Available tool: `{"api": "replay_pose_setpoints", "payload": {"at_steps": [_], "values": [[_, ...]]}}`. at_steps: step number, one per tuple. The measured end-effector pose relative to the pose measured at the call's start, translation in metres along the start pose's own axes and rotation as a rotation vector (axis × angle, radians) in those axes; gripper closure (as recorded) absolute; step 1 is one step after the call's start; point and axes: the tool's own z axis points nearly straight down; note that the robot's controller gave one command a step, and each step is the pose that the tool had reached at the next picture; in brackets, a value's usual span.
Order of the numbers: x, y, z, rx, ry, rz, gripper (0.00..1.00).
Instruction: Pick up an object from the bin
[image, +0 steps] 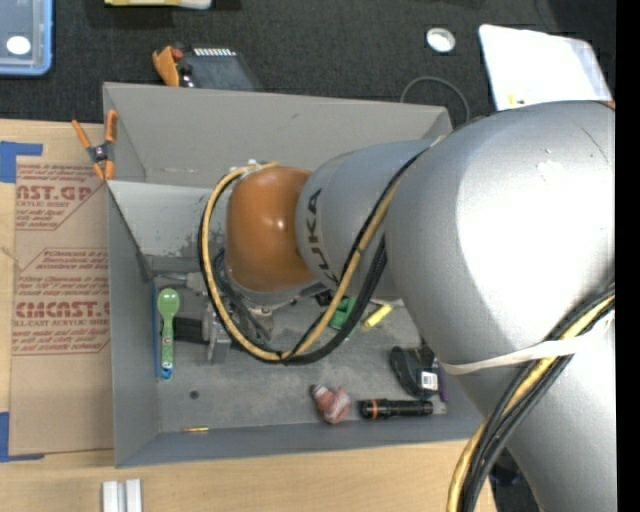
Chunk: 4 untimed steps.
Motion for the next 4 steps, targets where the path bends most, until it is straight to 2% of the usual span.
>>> {"api": "replay_pose_setpoints", "payload": {"at_steps": [2, 4], "values": [[0.000, 0.000, -0.002, 0.000, 0.000, -0.001, 1.00], [0.000, 0.001, -0.028, -0.002, -0.001, -0.001, 1.00]]}}
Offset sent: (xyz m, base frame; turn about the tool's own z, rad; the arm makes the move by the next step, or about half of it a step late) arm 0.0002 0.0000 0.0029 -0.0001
